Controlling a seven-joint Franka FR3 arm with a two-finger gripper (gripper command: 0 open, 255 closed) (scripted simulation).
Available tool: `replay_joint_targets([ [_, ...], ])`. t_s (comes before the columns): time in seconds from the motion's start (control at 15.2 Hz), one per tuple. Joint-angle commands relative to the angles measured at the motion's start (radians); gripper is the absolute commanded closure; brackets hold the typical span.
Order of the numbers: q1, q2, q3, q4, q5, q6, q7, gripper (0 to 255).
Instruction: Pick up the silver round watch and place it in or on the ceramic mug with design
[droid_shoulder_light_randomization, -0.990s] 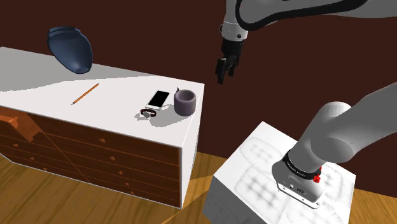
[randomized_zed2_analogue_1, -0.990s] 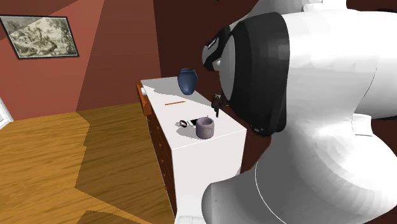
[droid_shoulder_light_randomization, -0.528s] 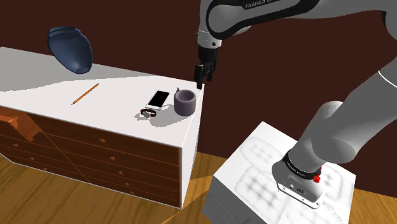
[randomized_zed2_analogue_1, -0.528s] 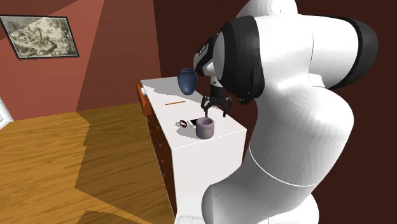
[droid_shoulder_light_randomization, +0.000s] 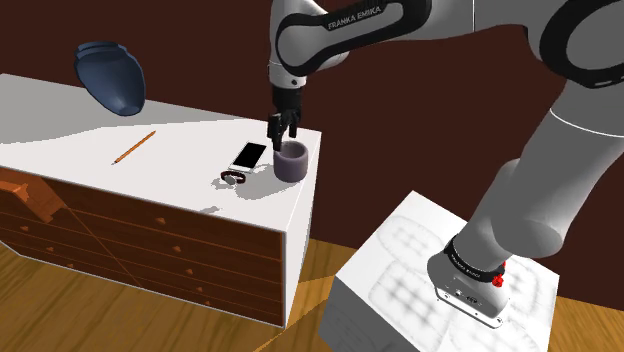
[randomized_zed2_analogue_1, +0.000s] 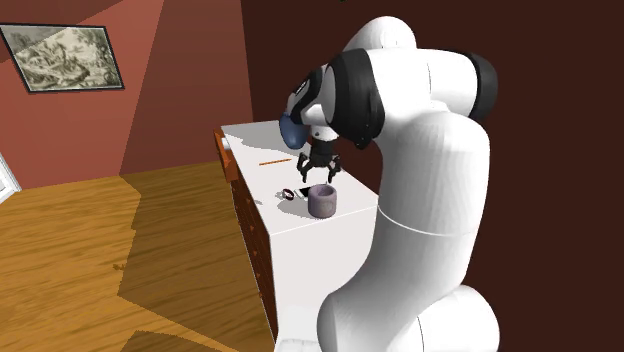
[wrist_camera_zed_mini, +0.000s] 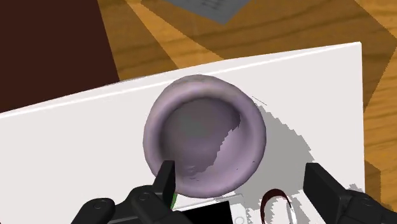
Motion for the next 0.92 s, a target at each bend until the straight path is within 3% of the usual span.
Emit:
replay_joint_targets([
  [0.0, 0.012, 0.071, 0.012, 0.065, 0.006, 0.008, -0.012, 0],
  [0.66, 0.081, 0.427, 0.071, 0.471, -0.001, -0.034, -0.048, 0],
  [0.86, 0.086, 0.441, 0.073, 0.463, -0.001, -0.012, -0.049, 0],
])
